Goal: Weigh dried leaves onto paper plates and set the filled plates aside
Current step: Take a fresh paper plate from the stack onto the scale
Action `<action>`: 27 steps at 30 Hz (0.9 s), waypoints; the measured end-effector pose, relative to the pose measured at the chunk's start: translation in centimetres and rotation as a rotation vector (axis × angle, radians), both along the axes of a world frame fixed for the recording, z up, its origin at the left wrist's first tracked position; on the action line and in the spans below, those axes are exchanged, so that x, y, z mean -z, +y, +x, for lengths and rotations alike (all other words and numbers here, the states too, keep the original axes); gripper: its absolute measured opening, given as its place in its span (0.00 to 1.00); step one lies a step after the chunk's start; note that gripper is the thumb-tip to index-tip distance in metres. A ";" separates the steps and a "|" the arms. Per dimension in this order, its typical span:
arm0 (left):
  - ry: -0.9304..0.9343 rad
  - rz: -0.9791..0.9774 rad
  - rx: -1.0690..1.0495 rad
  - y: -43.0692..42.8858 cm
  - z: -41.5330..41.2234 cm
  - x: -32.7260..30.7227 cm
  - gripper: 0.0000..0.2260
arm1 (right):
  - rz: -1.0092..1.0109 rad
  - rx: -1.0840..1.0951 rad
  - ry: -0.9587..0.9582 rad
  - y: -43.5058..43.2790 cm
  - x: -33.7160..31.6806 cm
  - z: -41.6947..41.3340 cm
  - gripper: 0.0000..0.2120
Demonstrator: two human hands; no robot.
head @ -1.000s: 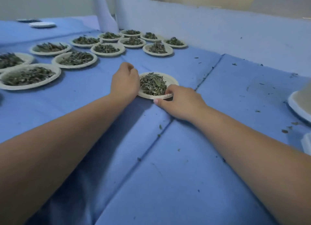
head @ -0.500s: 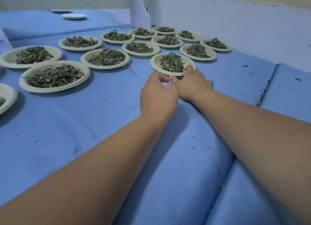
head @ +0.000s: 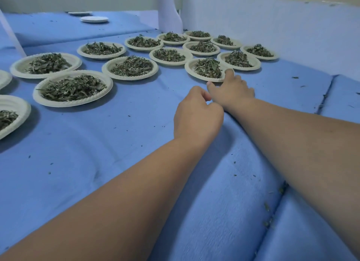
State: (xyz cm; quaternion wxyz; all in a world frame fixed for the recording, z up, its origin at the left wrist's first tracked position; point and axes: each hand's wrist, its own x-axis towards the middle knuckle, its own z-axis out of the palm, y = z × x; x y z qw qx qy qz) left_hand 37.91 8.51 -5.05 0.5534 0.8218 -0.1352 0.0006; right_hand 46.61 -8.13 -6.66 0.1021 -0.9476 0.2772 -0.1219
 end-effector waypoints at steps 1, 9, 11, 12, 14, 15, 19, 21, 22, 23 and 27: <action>-0.016 0.041 0.004 0.0 0.0 0.0 0.09 | -0.005 -0.006 0.014 0.0 0.1 -0.3 0.38; -0.310 0.772 0.197 -0.8 -1.6 1.5 0.19 | -0.031 -0.082 0.234 -1.5 0.5 -7.0 0.42; -0.323 0.862 0.225 -0.5 -2.0 1.8 0.24 | -0.045 -0.118 0.275 -1.8 0.4 -9.4 0.41; -0.316 0.879 0.235 -0.3 -2.3 1.8 0.26 | -0.047 -0.126 0.292 -1.8 0.4 -10.5 0.41; -0.308 0.906 0.259 0.4 -3.1 1.8 0.28 | -0.043 -0.142 0.322 -1.5 0.3 -12.6 0.40; -0.304 0.920 0.270 0.7 -3.6 1.8 0.29 | -0.043 -0.157 0.338 -1.4 0.2 -13.7 0.39; -0.296 0.947 0.277 2.0 -5.9 1.4 0.29 | -0.036 -0.231 0.332 -0.1 -1.3 -17.7 0.37; -0.310 0.910 0.293 1.5 -7.6 0.6 0.27 | -0.033 -0.248 0.200 0.5 -2.1 -20.4 0.34; -0.328 0.873 0.309 1.1 -8.6 0.1 0.27 | -0.042 -0.254 0.108 0.7 -2.5 -21.8 0.32; -0.359 0.828 0.328 0.4 -9.7 -0.5 0.26 | -0.048 -0.261 0.021 0.9 -3.0 -23.3 0.30; -0.554 0.636 0.448 -3.0 -15.1 -2.9 0.19 | -0.011 -0.239 -0.149 0.5 -5.2 -29.3 0.21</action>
